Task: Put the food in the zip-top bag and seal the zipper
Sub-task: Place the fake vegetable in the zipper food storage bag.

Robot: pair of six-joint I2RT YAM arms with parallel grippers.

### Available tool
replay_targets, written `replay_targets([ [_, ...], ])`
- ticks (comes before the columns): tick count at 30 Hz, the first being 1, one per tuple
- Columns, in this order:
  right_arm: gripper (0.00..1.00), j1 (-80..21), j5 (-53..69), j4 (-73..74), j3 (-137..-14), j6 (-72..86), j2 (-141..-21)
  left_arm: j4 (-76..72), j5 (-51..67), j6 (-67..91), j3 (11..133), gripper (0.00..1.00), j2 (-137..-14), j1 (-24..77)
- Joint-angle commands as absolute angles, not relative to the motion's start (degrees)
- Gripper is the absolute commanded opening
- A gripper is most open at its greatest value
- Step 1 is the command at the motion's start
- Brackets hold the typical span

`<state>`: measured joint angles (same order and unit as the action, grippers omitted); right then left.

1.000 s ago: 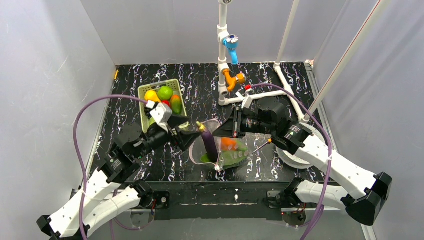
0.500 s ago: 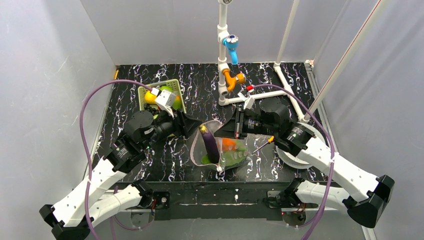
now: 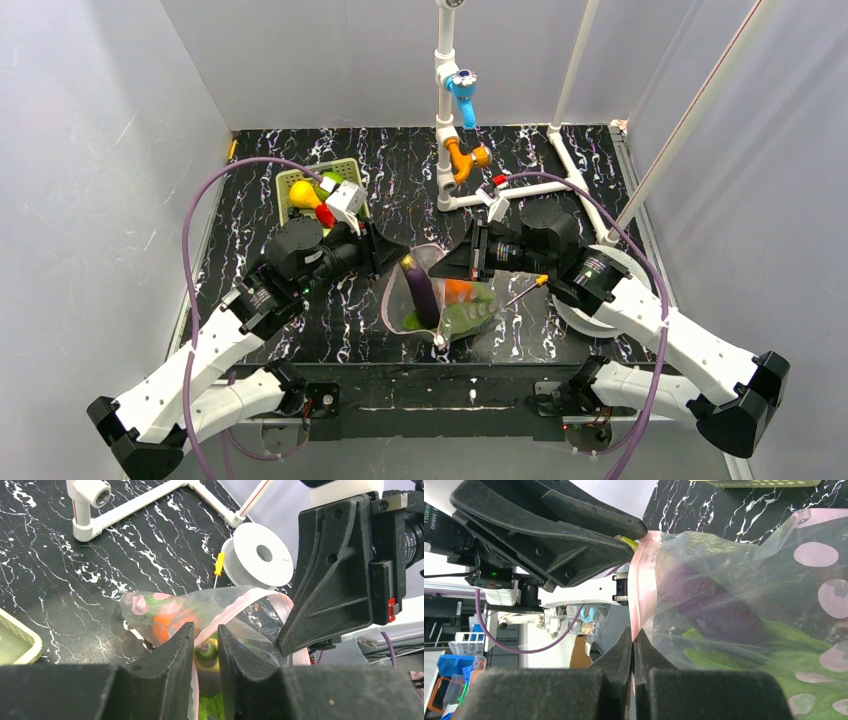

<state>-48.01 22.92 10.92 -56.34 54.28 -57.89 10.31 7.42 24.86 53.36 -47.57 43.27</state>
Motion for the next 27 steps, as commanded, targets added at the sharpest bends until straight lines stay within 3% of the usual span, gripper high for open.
replay_targets([
  [1, 0.01, -47.72, 23.99, 7.04, -56.69, 54.74, -56.99, 8.93, 9.34, 24.94, 52.91, 0.2, -46.23, 43.43],
  [4, 0.01, -47.72, 24.21, 6.86, -56.89, 54.72, -57.51, 9.35, 9.16, 23.81, 53.44, 0.0, -45.17, 43.46],
  [11, 0.01, -47.73, 24.85, 6.33, -57.11, 54.94, -58.64, -1.52, 13.59, 18.83, 52.22, 0.0, -40.97, 43.42],
  [23, 0.01, -47.73, 25.59, 6.11, -58.27, 55.37, -60.23, -30.98, 19.48, 0.86, 37.13, 0.0, -36.16, 43.42],
  [27, 0.01, -47.73, 25.81, 6.11, -58.76, 55.41, -60.88, -32.95, 21.81, -1.84, 34.73, 0.0, -38.41, 43.42],
])
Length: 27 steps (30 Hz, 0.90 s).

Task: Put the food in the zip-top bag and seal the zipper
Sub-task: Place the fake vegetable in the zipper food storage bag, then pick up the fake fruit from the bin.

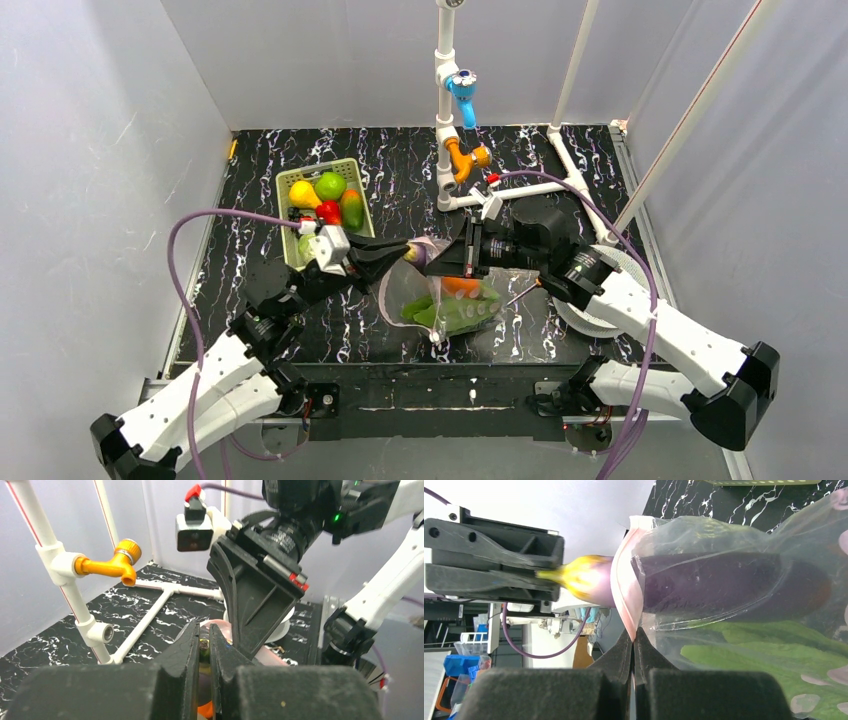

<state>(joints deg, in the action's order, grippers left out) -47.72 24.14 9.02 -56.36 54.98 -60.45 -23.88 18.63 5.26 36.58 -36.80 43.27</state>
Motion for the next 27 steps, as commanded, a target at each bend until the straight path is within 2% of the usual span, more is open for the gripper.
replay_targets([
  [1, 0.01, -47.75, 25.74, 6.15, -58.79, 55.36, -60.97, -34.01, 22.66, -1.92, 33.58, 0.0, -38.75, 43.42],
  [4, 0.01, -47.68, 25.6, 6.3, -59.02, 55.23, -61.32, -34.43, 22.67, -1.54, 30.29, 0.0, -38.57, 43.42],
  [5, 0.01, -47.72, 25.58, 6.33, -59.06, 55.17, -61.41, -33.72, 22.09, -0.98, 29.26, 0.03, -38.01, 43.43],
  [6, 0.01, -47.67, 25.58, 6.4, -59.06, 55.04, -61.59, -32.94, 21.46, -0.51, 28.31, 0.2, -37.36, 43.46],
  [7, 0.01, -47.64, 25.58, 6.41, -59.11, 55.09, -61.72, -31.74, 21.16, 1.46, 27.66, 0.44, -36.45, 43.45],
  [8, 0.01, -47.66, 25.64, 6.42, -59.07, 54.97, -61.82, -29.66, 21.17, 2.39, 27.45, 0.6, -34.86, 43.44],
  [9, 0.01, -47.57, 25.78, 6.41, -59.15, 54.91, -61.99, -26.87, 20.61, 3.54, 27.71, 0.73, -33.63, 43.43],
  [10, 0.01, -47.49, 25.95, 6.41, -59.15, 54.84, -62.16, -23.42, 19.5, 4.97, 28.67, 0.81, -32.1, 43.46],
  [15, 0.01, -47.05, 26.5, 6.37, -59.18, 54.59, -62.57, -3.11, 13.72, 6.85, 35.64, 0.9, -25.13, 43.42],
  [18, 0.01, -46.86, 26.82, 6.26, -59.17, 54.37, -62.88, 8.86, 2.89, 7.36, 41.88, 0.93, -25.34, 43.43],
  [22, 0.01, -46.34, 27.24, 6.37, -59.34, 54.29, -62.83, 23.82, -14.2, 9.13, 53.09, 0.98, -32.74, 43.44],
  [27, 0.01, -45.98, 26.79, 7.99, -59.49, 53.9, -61.48, 31.55, -19.54, 7.48, 62.47, 0.98, -46.39, 41.37],
])
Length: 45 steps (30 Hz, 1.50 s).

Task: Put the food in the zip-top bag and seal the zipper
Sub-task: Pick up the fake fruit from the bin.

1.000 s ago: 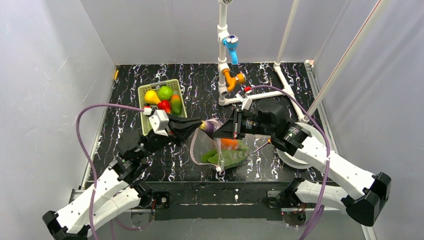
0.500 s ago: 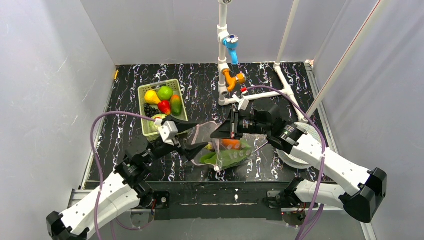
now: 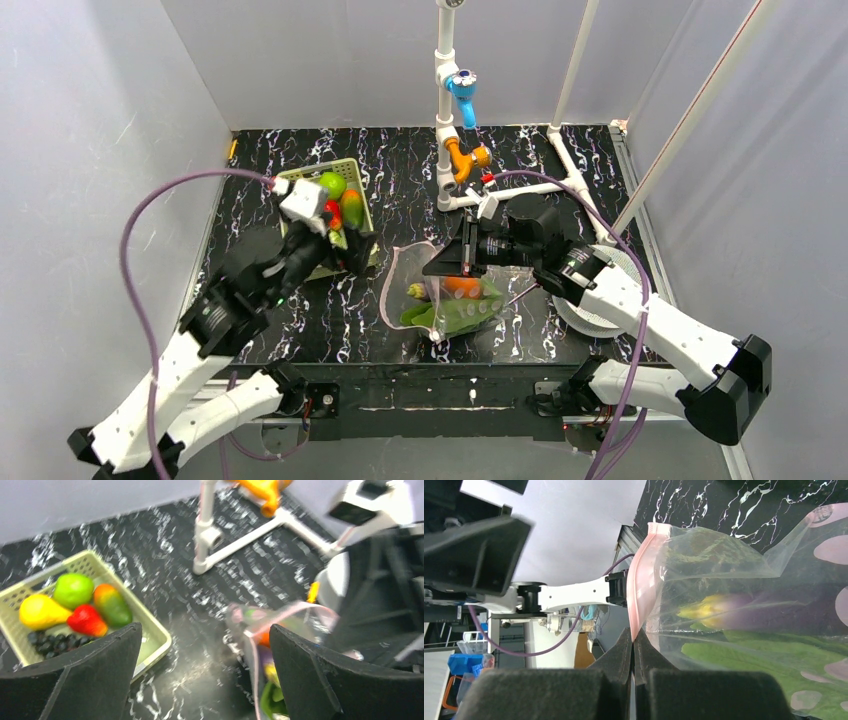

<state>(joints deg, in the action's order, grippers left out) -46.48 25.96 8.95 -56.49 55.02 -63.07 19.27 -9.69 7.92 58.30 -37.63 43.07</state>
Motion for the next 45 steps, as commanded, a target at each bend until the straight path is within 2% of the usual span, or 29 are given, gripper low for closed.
replay_targets([
  [1, 0.01, -45.9, 26.67, 8.45, -59.51, 53.74, -61.12, 31.67, -20.33, 8.15, 63.36, 0.98, -48.28, 39.78],
  [8, 0.01, -45.73, 25.36, 10.27, -58.93, 53.34, -58.8, 27.7, -7.59, 16.04, 69.89, 0.98, -60.39, 17.45],
  [12, 0.01, -45.79, 25.47, 10.05, -58.76, 53.43, -58.79, 29.26, -8.83, 21.7, 74.56, 0.98, -70.12, 12.88],
  [16, 0.01, -45.73, 25.82, 9.35, -58.42, 53.67, -58.9, 19.99, -5.61, 23.4, 70.55, 0.94, -76.65, 11.98],
  [22, 0.01, -45.53, 25.3, 10.02, -57.85, 53.5, -58.19, 16.88, -3.76, 18.97, 70.61, 0.71, -87.82, 11.49],
  [26, 0.01, -45.21, 24.73, 10.41, -57.76, 52.93, -58.28, 12.34, -1.68, 18.67, 68.1, 0.61, -90.37, 11.46],
  [34, 0.01, -44.9, 25.0, 9.0, -56.12, 53.62, -57.87, 11.49, 2.24, 20.64, 69.04, 0.54, -97.55, 11.66],
  [45, 0.01, -44.91, 24.92, 8.17, -55.5, 54.28, -57.41, 17.52, -2.44, 18.97, 73.45, 0.56, -107.39, 12.63],
])
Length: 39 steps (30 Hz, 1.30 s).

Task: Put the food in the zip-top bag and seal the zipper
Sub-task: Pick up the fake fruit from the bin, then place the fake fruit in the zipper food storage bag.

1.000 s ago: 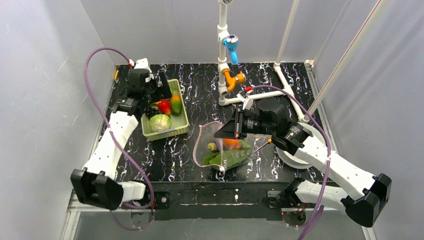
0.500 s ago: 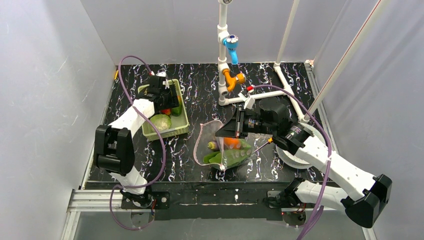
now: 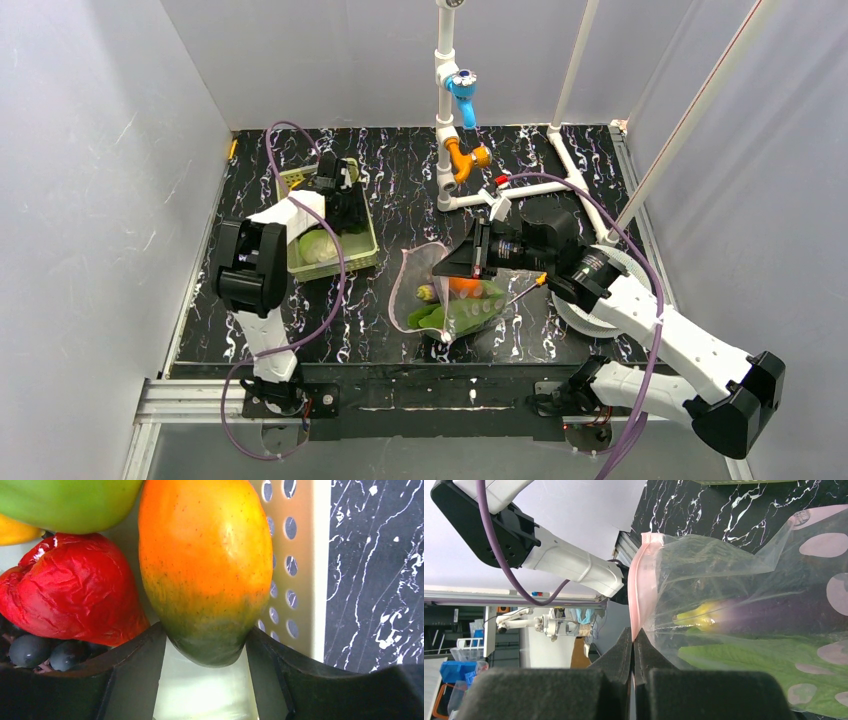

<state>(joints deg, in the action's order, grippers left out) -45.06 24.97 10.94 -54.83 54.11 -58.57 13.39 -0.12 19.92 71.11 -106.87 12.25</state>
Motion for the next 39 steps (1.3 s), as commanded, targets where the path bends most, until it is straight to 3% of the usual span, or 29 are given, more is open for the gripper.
replay_targets([
  [1, 0.01, -44.89, 24.96, 8.13, -55.41, 54.38, -57.38, 17.48, -2.58, 18.91, 73.48, 0.54, -107.29, 12.65],
  [6, 0.01, -44.9, 25.14, 8.03, -54.87, 54.71, -56.9, 16.8, -2.4, 18.3, 72.66, 0.29, -103.66, 12.65],
  [10, 0.01, -44.89, 25.0, 8.15, -54.57, 54.72, -56.35, 14.43, -2.99, 17.35, 70.25, 0.23, -98.51, 12.81],
  [15, 0.01, -44.9, 24.49, 8.65, -54.7, 54.48, -56.29, 13.95, -0.12, 15.47, 67.98, 0.19, -89.85, 12.81],
  [19, 0.01, -44.87, 24.43, 9.12, -55.26, 54.31, -57.11, 16.05, 10.06, 14.86, 66.9, 0.19, -82.66, 12.82],
  [25, 0.01, -44.86, 24.3, 10.08, -57.18, 52.99, -58.89, 23.18, 31.33, 20.78, 64.58, 0.18, -71.8, 12.89],
  [29, 0.01, -44.89, 23.51, 10.36, -57.25, 52.11, -59.77, 23.18, 45.62, 28.37, 56.78, 0.18, -58.95, 12.87],
  [34, 0.01, -44.91, 22.38, 10.85, -58.52, 50.16, -61.35, 24.29, 52.42, 33.82, 52.63, 0.17, -44.61, 13.2],
  [39, 0.01, -44.85, 18.7, 13.05, -60.55, 47.15, -61.37, 22.16, 56.87, 41.6, 49.05, 0.08, -40.8, 19.02],
])
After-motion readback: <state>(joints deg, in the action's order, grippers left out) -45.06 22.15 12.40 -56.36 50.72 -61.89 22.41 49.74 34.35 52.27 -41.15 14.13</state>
